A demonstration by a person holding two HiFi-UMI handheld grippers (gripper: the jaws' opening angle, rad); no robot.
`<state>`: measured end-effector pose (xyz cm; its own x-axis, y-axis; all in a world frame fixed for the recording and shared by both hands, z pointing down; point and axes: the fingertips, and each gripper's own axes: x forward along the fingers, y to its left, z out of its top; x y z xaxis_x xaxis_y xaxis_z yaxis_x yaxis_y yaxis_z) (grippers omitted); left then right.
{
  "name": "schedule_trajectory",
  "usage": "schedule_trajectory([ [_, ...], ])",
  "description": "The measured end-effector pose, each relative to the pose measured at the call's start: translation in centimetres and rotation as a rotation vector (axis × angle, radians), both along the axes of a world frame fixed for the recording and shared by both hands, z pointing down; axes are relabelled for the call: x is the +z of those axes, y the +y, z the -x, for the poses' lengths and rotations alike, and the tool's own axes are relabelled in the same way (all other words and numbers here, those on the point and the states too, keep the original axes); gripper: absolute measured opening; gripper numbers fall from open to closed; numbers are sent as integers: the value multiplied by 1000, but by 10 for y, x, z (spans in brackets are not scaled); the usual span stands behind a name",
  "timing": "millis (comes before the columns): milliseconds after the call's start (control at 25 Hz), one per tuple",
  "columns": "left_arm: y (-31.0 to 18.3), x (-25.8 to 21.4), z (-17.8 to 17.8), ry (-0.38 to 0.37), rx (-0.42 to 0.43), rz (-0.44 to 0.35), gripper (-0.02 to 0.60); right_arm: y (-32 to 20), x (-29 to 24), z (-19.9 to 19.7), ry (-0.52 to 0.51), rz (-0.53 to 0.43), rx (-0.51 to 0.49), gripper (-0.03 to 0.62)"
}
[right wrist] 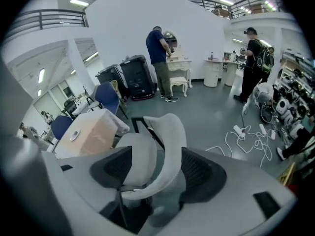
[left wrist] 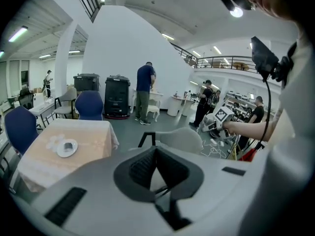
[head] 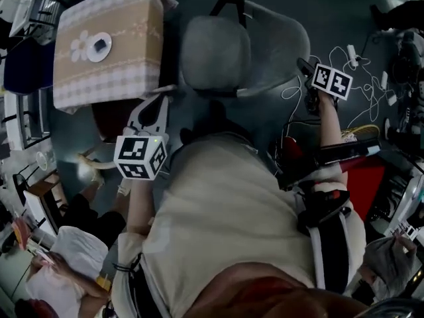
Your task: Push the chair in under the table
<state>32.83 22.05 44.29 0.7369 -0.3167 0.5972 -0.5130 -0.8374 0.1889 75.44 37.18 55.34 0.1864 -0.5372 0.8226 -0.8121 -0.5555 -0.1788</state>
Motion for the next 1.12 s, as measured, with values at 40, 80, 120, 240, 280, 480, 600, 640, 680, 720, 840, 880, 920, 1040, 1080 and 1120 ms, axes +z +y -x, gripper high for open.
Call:
schedule_trajectory([
  [40,1,2,-3,-6,-8,4,8,4,12,-9,0,26,6,304],
  [80,1,4,-6,-9,-19,8,8,8,26,-19,-9,51,16,304],
  [120,1,6,-10,-10,-30,10,8,12,41,-29,-26,72,35,304],
  [240,-3,3,-21,-17,-21,-12,8,34,75,-41,-118,101,116,304],
  [280,-6,2,-23,-20,-15,-22,8,37,81,-38,-156,96,137,304],
  [480,-21,12,-21,-38,-49,-4,8,25,117,-26,-277,128,180,304],
  [600,-23,15,-18,-40,-80,-1,8,24,145,-19,-367,177,163,301],
  [640,-24,14,-17,-38,-91,0,8,24,151,-14,-415,172,173,301],
  [680,-25,13,-15,-38,-101,-1,8,23,155,-9,-456,161,186,294],
  [720,-27,12,-13,-38,-112,-4,8,22,157,-6,-478,154,195,275],
  [840,-32,9,-4,-41,-141,-18,8,22,161,-4,-421,207,147,195],
  [880,-32,9,-2,-43,-149,-18,8,25,161,-3,-390,233,121,174],
  [920,-31,10,1,-44,-156,-17,8,28,162,-3,-370,251,105,147],
  [1040,-29,11,4,-46,-169,-13,8,30,162,-4,-367,270,105,140],
  [1080,-29,10,4,-47,-167,-13,8,29,162,-4,-360,280,90,138],
  [1120,-27,10,3,-51,-163,-13,8,29,162,-3,-347,296,64,138],
])
